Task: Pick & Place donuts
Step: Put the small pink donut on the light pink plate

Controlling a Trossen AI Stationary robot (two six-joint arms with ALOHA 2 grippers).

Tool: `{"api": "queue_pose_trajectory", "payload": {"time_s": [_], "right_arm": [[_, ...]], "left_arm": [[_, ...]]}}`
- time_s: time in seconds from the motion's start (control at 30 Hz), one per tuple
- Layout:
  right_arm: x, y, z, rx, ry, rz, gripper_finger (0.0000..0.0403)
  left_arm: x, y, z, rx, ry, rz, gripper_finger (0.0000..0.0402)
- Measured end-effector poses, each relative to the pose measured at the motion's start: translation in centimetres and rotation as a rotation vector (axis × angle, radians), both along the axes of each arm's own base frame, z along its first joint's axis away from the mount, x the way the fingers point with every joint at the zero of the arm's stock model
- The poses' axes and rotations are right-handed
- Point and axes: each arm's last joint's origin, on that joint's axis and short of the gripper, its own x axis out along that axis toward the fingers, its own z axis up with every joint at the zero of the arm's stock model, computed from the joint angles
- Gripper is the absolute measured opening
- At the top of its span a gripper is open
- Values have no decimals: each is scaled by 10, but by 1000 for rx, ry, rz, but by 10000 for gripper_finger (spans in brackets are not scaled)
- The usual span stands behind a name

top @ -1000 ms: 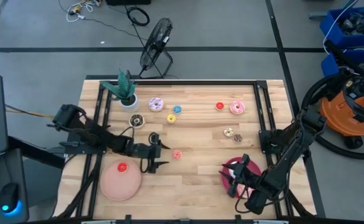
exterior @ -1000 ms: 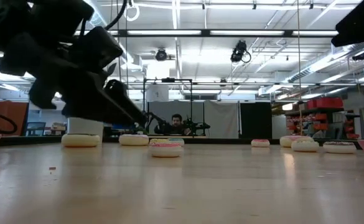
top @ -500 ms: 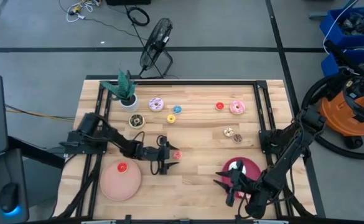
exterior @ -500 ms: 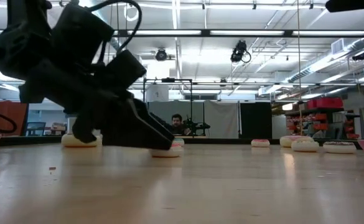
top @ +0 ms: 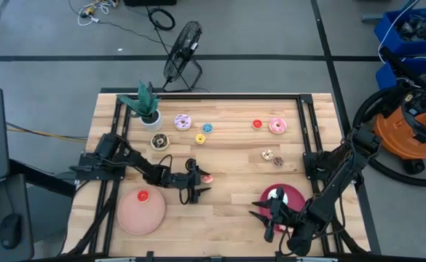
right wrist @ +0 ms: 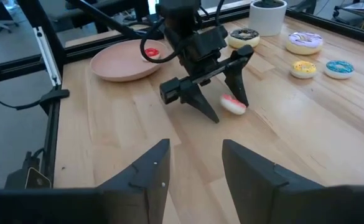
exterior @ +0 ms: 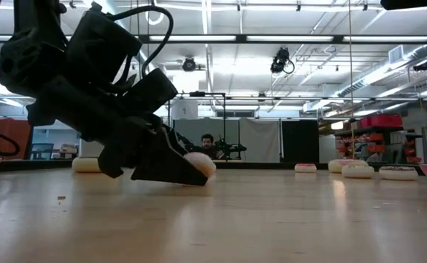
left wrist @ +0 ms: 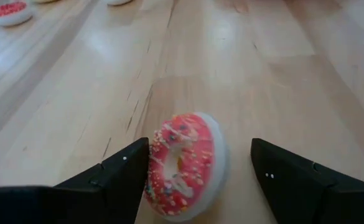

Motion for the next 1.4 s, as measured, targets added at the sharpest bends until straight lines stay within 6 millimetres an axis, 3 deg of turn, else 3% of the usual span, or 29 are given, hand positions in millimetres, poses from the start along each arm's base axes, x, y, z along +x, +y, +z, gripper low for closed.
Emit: {"api": "queue_pose_trajectory", "payload": {"time_s": [0.3, 0.63, 0.93, 1.07, 1.2, 1.4], "right_arm": [[0, 0, 0, 4, -3, 0, 155], [0, 0, 0, 2, -2, 1, 155], [0, 0, 0, 6, -4, 0, 155], [0, 0, 0, 7, -5, -1, 155], [0, 0, 1, 9, -13, -6, 155], [1, 1, 1, 11, -18, -9, 155]], "left_arm": [[-8, -23, 1, 58, -10, -51, 235], [-23, -54, 4, 179, -12, -54, 212], [-37, -91, 53, 348, 116, -53, 211], [-61, -110, 77, 343, 268, -57, 211], [-100, -122, 96, 313, 401, 26, 210], [-166, -132, 102, 171, 425, 203, 210]]}}
